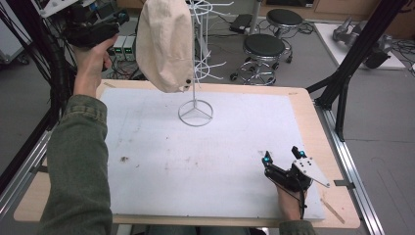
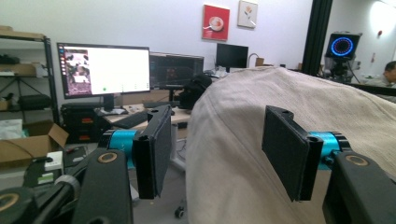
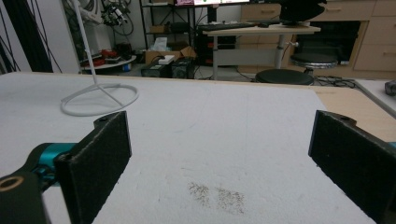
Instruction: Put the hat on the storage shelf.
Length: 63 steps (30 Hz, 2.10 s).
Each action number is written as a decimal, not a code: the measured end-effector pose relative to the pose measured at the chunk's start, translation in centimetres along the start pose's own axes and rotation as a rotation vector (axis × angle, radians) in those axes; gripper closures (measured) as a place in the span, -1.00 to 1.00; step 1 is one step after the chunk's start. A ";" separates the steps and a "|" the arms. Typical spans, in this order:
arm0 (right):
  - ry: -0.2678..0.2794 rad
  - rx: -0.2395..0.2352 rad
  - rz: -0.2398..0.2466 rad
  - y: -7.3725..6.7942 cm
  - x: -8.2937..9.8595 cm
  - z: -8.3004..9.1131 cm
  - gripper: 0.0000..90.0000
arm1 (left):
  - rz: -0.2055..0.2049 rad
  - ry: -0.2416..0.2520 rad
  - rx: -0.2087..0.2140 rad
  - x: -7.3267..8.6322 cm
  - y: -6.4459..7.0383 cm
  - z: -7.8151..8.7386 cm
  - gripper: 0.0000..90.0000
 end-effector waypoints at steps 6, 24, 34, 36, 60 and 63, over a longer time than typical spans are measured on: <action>0.002 -0.001 0.000 -0.1 -0.1 0.0 -0.89 | -0.011 0.007 -0.004 0.0 -0.2 1.0 -0.06; 0.002 -0.003 -0.002 -0.2 0.0 0.0 -0.89 | -0.044 0.012 -0.051 1.9 -0.9 4.5 -0.26; 0.002 -0.003 -0.006 -0.2 0.0 0.1 -0.89 | -0.043 0.017 -0.059 3.7 -0.7 6.9 -0.33; 0.000 -0.002 -0.009 -0.1 0.0 0.1 -0.89 | -0.038 0.022 -0.064 4.0 -0.7 7.4 -0.33; -0.003 -0.008 0.010 -0.4 0.0 0.1 -0.89 | -0.009 -0.015 -0.156 10.5 -1.8 12.8 -0.39; -0.002 -0.008 0.012 -0.3 0.0 0.1 -0.89 | 0.012 -0.018 -0.173 11.6 -2.3 13.7 -0.40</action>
Point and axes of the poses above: each handheld gripper's, and its own axes: z roughly backward along the jaws, x roughly out of its underside, y roughly to its right, the point moved 8 cm from there along -z, roughly forward along the jaws, and after that the axes turned 6 degrees about -x, right-handed, at the moved point
